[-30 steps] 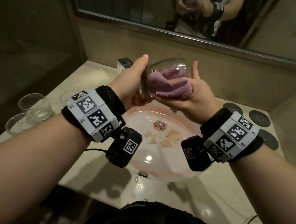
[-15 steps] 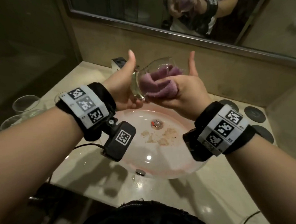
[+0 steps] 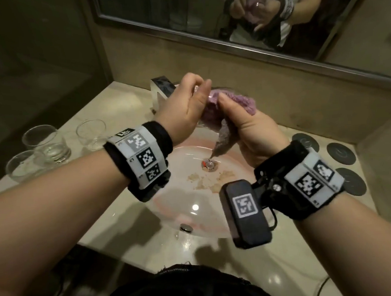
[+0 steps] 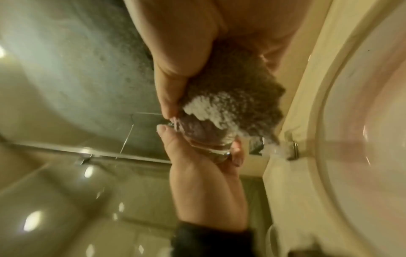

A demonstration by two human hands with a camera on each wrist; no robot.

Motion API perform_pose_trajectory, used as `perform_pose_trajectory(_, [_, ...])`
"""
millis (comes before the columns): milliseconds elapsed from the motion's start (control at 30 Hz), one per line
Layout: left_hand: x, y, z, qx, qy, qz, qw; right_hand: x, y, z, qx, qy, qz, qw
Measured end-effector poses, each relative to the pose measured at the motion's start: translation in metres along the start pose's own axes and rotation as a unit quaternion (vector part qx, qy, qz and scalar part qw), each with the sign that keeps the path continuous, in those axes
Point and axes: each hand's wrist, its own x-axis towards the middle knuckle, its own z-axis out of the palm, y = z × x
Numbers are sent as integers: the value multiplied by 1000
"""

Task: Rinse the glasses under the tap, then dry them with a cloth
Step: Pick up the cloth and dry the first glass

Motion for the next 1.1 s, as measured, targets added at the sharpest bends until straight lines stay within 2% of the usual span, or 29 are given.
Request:
perform_pose_trajectory(67, [1,-5,0,-14,-24,-4,1000,2,-2,-6,-46,18,-2,999])
perform_pose_trajectory(133, [3,-3,0,-122,-57,-108,985,2,-7,-13,-102,-8,-16,995])
perform_pose_trajectory(167, [5,-1,-2,-202,-75,-184,959,2,-8,-16,-150,-33,-45,987])
perform_pose_trajectory(233, [9,4,-7,-314,-134,-303,890,4,-10,-23,-301,-84,-122,942])
perform_pose_trajectory(267, [10,5,-9,-325,-169,-330,870,7,-8,-27,-371,-100,-143,912])
perform_pose_trajectory(300, [10,5,-11,-318,-188,-340,865,9,-10,-29,-426,-109,-154,885])
perform_pose_trajectory(333, [10,5,-11,-308,-190,-342,867,8,-13,-29,-453,-116,-171,867])
perform_pose_trajectory(400, [11,4,-10,-301,-163,-332,879,7,-18,-32,-464,-127,-205,852])
perform_pose_trajectory(500, [12,3,-7,-298,-110,-298,900,11,-14,-33,-450,-108,-251,850])
perform_pose_trajectory(600, [14,2,-8,-286,-87,-284,911,13,-9,-28,-445,-97,-250,855])
perform_pose_trajectory(667, [14,3,-7,-271,-73,-274,920,13,-5,-24,-420,-93,-231,872])
perform_pose_trajectory(700, [13,5,-6,-256,-56,-260,929,11,-5,-22,-391,-89,-214,890])
perform_pose_trajectory(733, [11,6,-5,-224,-26,-222,949,10,-5,-20,-333,-92,-191,919])
perform_pose_trajectory(800, [7,10,-4,-98,42,-86,991,7,-8,-13,-136,-87,-106,981])
perform_pose_trajectory(867, [5,11,-6,-21,51,24,998,6,-13,-8,-29,-68,-42,996])
perform_pose_trajectory(900, [6,9,-7,-12,39,39,998,6,-15,-7,-25,-65,-31,997])
perform_pose_trajectory(967, [7,5,-10,-35,-3,16,999,6,-18,-8,-63,-66,-31,995])
perform_pose_trajectory(1000, [8,5,-12,-84,-18,-22,996,6,-19,-10,-122,-71,-60,988])
perform_pose_trajectory(1033, [9,3,-14,-149,-25,-78,985,5,-18,-13,-209,-83,-122,967])
perform_pose_trajectory(1100, [10,2,-19,-285,-64,-217,931,8,-12,-20,-394,-97,-242,881])
